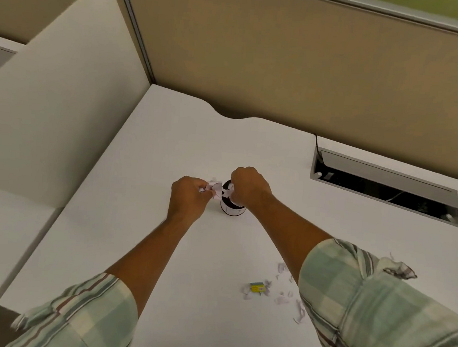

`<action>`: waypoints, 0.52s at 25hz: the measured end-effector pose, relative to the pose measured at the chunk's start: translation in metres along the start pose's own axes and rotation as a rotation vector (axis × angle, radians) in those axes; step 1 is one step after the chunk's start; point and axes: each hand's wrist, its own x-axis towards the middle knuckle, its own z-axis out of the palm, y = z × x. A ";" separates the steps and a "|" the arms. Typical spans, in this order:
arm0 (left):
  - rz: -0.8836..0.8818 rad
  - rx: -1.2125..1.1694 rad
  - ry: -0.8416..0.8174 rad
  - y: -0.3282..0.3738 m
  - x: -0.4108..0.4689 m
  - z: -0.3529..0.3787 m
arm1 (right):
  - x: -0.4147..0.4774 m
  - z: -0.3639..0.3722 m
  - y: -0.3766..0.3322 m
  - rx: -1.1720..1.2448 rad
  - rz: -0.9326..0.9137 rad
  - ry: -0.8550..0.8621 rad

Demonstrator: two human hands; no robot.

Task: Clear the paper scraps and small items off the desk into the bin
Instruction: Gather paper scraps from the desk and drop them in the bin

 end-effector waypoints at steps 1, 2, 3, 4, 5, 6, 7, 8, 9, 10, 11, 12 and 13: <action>-0.005 -0.005 -0.003 -0.001 0.000 0.000 | 0.001 0.001 0.000 0.008 -0.010 -0.008; -0.016 -0.018 -0.002 -0.002 0.001 -0.001 | 0.002 0.002 0.000 0.021 -0.027 -0.012; -0.022 -0.027 0.000 -0.002 0.001 -0.002 | 0.002 0.004 0.002 0.042 -0.048 -0.003; -0.024 -0.029 0.003 -0.001 0.002 -0.002 | -0.001 0.005 0.004 0.074 -0.067 0.012; -0.019 -0.029 0.002 0.001 0.002 -0.002 | -0.004 0.006 0.007 0.113 -0.076 0.039; -0.014 -0.029 0.000 0.004 0.001 -0.002 | -0.008 0.007 0.011 0.157 -0.069 0.068; -0.008 -0.033 -0.003 0.008 0.000 -0.002 | -0.012 0.008 0.015 0.208 -0.062 0.108; 0.007 -0.033 -0.009 0.013 -0.001 -0.002 | -0.017 0.008 0.020 0.268 -0.041 0.157; 0.039 -0.027 -0.015 0.018 -0.003 0.000 | -0.021 0.009 0.026 0.328 -0.025 0.211; 0.070 -0.011 -0.029 0.024 -0.005 0.002 | -0.026 0.011 0.031 0.386 -0.003 0.268; 0.099 0.003 -0.039 0.028 -0.006 0.007 | -0.031 0.013 0.036 0.436 0.023 0.314; 0.116 0.010 -0.050 0.033 -0.006 0.013 | -0.035 0.015 0.040 0.477 0.051 0.354; 0.129 0.027 -0.059 0.036 -0.005 0.020 | -0.039 0.018 0.045 0.510 0.075 0.388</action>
